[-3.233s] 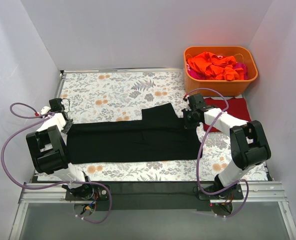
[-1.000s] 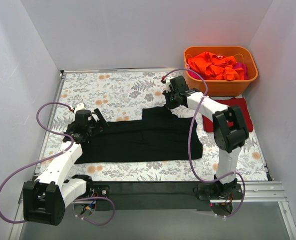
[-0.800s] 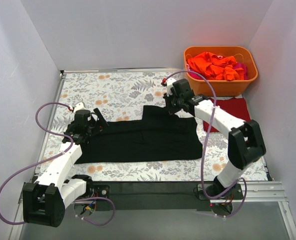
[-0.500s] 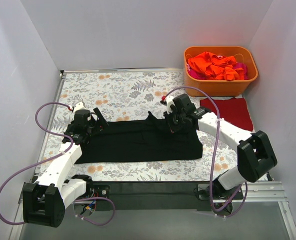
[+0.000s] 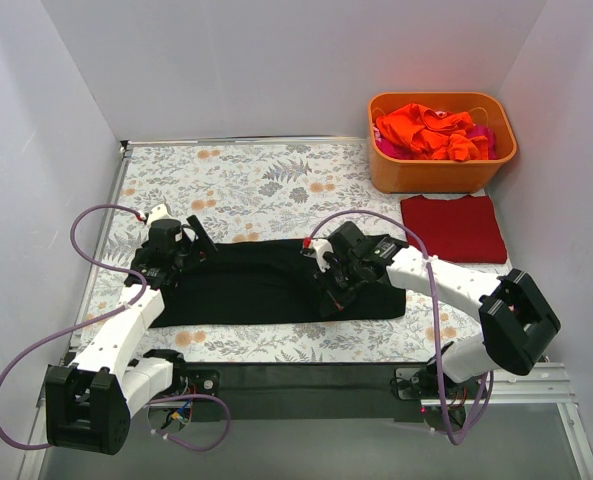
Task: Fold and stack the t-shirts
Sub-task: Fold the tshirt
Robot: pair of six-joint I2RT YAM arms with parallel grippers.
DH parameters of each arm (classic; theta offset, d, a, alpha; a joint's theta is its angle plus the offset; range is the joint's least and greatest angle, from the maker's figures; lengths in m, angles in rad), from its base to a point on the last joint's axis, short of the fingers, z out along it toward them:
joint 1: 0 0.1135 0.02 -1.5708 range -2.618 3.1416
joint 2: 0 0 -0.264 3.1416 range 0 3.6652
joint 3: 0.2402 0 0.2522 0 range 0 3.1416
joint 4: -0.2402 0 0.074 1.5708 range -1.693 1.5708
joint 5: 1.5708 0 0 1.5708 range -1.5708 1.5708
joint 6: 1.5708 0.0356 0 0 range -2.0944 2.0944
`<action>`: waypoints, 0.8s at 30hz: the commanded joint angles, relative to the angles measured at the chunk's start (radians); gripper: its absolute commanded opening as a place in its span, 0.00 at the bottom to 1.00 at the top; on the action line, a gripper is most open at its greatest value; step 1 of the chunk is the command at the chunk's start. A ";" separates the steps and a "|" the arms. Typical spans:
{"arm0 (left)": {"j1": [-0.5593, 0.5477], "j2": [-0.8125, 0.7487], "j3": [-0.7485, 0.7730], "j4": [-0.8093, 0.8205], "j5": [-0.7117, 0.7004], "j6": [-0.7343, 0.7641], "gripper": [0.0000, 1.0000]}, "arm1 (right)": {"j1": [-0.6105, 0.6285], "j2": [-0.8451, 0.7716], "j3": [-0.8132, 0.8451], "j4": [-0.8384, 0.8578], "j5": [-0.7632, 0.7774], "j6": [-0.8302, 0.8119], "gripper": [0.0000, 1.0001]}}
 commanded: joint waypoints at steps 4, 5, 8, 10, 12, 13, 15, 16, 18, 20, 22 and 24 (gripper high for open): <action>-0.004 -0.003 -0.007 0.010 -0.024 0.002 0.87 | 0.008 -0.012 -0.045 -0.045 -0.032 -0.037 0.01; -0.004 -0.001 -0.007 0.010 -0.026 -0.003 0.87 | 0.006 -0.005 -0.050 -0.043 -0.040 -0.044 0.01; -0.004 0.004 -0.007 0.001 -0.050 -0.041 0.87 | 0.009 0.017 -0.055 -0.045 -0.049 -0.054 0.01; -0.004 0.020 -0.001 -0.007 -0.067 -0.072 0.87 | 0.009 0.022 -0.055 -0.045 -0.035 -0.057 0.01; -0.004 0.043 0.031 -0.013 -0.081 -0.098 0.87 | 0.009 0.025 -0.050 -0.045 -0.027 -0.060 0.01; -0.004 0.072 0.044 -0.012 -0.082 -0.101 0.87 | 0.009 0.026 -0.047 -0.045 -0.023 -0.067 0.01; -0.003 0.118 0.097 -0.012 -0.104 -0.106 0.87 | 0.009 0.029 -0.038 -0.045 -0.015 -0.071 0.01; -0.004 0.172 0.120 -0.010 -0.107 -0.104 0.87 | 0.009 0.031 -0.035 -0.046 -0.009 -0.079 0.01; -0.004 0.230 0.180 -0.010 -0.119 -0.095 0.87 | 0.009 0.032 -0.024 -0.045 -0.003 -0.083 0.01; -0.004 0.318 0.215 -0.010 -0.122 -0.083 0.85 | 0.009 0.034 -0.019 -0.045 -0.001 -0.090 0.01; -0.004 0.394 0.260 -0.012 -0.121 -0.068 0.82 | 0.009 0.034 -0.015 -0.045 0.002 -0.090 0.01; -0.004 0.434 0.293 -0.059 -0.104 -0.075 0.80 | 0.009 0.028 -0.016 -0.043 0.002 -0.093 0.01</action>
